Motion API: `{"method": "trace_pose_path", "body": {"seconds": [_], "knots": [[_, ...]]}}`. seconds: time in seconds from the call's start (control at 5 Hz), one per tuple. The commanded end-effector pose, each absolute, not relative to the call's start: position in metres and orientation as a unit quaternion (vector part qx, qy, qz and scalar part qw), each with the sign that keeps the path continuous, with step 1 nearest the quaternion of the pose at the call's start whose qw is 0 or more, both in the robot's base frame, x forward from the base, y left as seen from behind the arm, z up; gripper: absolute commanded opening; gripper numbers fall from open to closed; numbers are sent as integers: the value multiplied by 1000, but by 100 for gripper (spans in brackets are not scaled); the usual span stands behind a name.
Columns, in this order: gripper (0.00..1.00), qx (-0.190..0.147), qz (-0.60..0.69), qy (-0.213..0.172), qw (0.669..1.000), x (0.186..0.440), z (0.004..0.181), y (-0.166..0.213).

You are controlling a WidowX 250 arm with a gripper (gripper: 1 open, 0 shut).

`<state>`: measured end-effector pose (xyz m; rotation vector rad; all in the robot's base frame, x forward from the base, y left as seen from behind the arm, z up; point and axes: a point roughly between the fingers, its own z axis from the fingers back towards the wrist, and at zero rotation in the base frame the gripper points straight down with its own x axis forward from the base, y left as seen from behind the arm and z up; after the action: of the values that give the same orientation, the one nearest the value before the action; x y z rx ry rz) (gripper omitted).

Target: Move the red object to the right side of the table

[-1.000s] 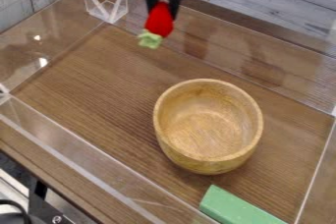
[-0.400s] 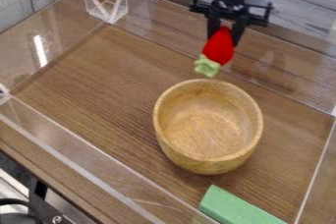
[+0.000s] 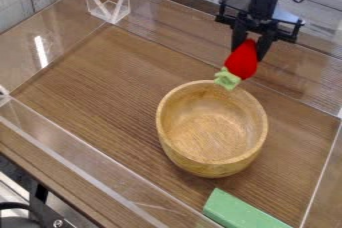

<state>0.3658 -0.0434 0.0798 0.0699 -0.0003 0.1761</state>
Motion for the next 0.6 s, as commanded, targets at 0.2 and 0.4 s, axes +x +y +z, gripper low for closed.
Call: {"method": "trace_pose_path", "body": {"seconds": [0.2,0.4], "knots": [[0,32,87,-56,994,371,118,-60],[0,35,105,-56,992,374,119,-69]]}}
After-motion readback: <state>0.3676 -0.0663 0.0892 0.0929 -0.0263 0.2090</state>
